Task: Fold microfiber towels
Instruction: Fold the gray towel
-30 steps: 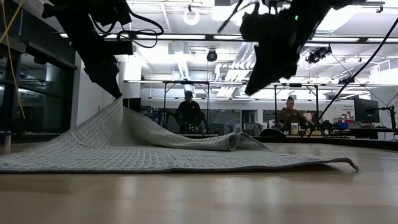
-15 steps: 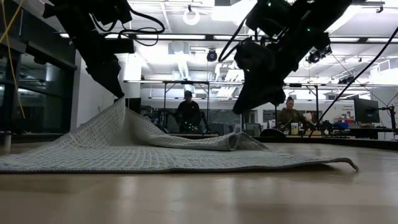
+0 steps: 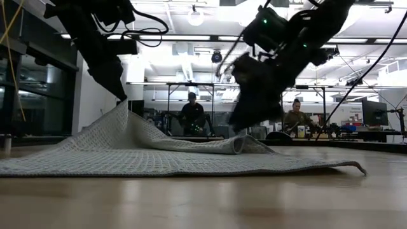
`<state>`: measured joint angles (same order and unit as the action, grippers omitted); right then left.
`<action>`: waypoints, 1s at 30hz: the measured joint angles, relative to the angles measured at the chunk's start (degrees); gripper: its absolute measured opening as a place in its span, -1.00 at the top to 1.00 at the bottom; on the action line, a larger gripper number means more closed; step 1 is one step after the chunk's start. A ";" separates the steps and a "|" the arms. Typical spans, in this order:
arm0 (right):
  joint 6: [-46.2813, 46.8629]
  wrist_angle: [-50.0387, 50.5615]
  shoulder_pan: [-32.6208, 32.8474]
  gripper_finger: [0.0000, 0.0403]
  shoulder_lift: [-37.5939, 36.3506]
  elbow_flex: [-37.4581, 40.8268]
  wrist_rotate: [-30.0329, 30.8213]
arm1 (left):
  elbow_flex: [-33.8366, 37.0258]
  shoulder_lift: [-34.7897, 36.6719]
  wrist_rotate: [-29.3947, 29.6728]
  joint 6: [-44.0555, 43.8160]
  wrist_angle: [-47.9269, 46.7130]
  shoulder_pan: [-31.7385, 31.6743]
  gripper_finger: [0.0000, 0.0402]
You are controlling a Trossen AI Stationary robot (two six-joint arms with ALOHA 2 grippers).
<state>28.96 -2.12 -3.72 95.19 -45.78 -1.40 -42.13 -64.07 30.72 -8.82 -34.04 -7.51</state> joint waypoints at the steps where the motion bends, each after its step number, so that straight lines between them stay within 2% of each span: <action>1: -0.07 0.16 -0.07 0.18 -0.02 0.06 -0.13 | 0.00 0.00 -0.15 0.00 -0.08 0.00 1.00; 6: -0.30 0.01 -0.07 0.20 -0.06 -0.11 1.37 | 0.00 0.00 -0.22 0.00 0.03 0.00 1.00; 30: 0.95 1.47 -0.05 0.23 1.91 -0.02 0.81 | 0.00 0.00 -0.40 0.00 0.05 0.00 1.00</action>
<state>29.91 -0.65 -3.77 97.10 -45.80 -0.60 -42.13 -64.07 30.33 -8.82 -33.99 -7.51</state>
